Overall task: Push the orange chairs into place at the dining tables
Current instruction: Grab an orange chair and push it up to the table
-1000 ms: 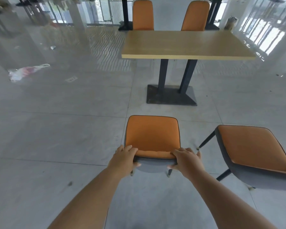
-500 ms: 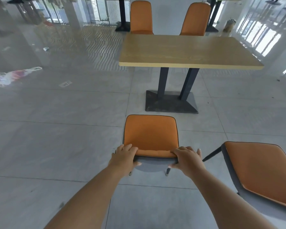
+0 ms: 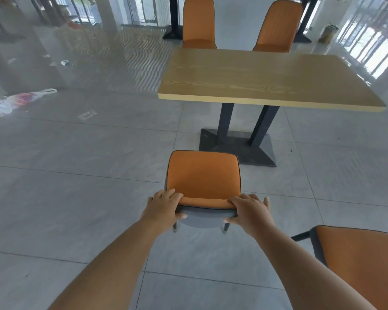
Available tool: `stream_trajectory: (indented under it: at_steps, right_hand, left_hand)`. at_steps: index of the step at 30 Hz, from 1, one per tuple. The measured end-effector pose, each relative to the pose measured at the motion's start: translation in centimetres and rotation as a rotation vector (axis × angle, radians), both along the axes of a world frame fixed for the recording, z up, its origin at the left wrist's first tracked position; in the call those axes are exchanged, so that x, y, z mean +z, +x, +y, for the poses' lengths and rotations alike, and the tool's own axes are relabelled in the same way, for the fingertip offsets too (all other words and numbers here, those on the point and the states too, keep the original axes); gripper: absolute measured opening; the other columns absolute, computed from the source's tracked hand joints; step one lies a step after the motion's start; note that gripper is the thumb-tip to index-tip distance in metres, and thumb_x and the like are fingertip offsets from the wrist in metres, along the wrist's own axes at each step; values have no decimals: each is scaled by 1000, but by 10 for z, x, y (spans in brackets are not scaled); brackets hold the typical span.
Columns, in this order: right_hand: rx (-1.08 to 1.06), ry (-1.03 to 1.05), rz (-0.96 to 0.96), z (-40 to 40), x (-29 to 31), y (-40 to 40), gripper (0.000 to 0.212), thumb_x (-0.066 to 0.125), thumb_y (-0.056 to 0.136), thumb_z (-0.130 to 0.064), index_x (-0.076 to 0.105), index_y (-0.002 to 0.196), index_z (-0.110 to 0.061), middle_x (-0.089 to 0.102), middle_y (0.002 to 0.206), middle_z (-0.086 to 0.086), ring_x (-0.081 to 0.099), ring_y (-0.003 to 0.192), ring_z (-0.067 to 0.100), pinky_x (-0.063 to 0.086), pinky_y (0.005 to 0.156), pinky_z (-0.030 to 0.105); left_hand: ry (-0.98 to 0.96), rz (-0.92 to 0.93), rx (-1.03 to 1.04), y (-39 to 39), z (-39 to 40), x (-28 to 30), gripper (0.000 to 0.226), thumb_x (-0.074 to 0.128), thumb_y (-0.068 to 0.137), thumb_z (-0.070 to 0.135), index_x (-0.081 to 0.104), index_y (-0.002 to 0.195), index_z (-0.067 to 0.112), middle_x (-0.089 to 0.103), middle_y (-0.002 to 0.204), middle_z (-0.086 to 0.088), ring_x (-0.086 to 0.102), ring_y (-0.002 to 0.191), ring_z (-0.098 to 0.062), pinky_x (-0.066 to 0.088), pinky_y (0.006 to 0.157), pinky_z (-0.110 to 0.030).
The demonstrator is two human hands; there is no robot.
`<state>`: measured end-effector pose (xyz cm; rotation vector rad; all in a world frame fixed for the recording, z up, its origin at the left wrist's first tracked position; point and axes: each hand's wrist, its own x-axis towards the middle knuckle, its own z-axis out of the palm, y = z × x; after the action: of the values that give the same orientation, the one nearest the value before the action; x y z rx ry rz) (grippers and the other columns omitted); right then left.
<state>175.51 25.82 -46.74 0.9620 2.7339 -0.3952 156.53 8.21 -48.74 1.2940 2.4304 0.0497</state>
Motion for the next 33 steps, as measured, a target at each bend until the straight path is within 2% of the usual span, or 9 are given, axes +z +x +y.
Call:
stream_trajectory:
  at_steps: [16, 25, 28, 33]
  right_hand:
    - [-58, -8, -6, 94, 2, -113, 39, 66, 79, -57, 59, 111, -35, 61, 110, -9, 45, 121, 23, 18, 111, 64]
    - [-57, -1, -17, 136, 1, -160, 45, 65, 80, -58, 57, 118, -37, 59, 115, -9, 44, 120, 23, 19, 111, 63]
    - [-51, 2, -12, 146, 0, -169, 42, 65, 79, -59, 58, 114, -37, 60, 112, -10, 44, 119, 22, 21, 110, 62]
    - [-40, 3, -25, 163, 1, -181, 46, 65, 79, -59, 56, 119, -37, 60, 115, -10, 44, 121, 22, 20, 111, 62]
  left_hand:
    - [39, -10, -55, -117, 99, -6, 63, 55, 89, 55, 36, 142, 26, 31, 153, 0, 24, 141, -28, 25, 113, -47]
    - [25, -32, -39, -165, 142, -6, 65, 55, 90, 54, 32, 145, 28, 24, 158, -2, 18, 145, -31, 19, 115, -55]
    - [24, -29, -39, -175, 152, -7, 65, 55, 90, 54, 31, 145, 28, 25, 158, -1, 18, 145, -30, 19, 115, -56]
    - [39, -26, -33, -186, 167, -8, 65, 55, 90, 54, 33, 144, 27, 25, 157, -1, 17, 145, -29, 20, 115, -55]
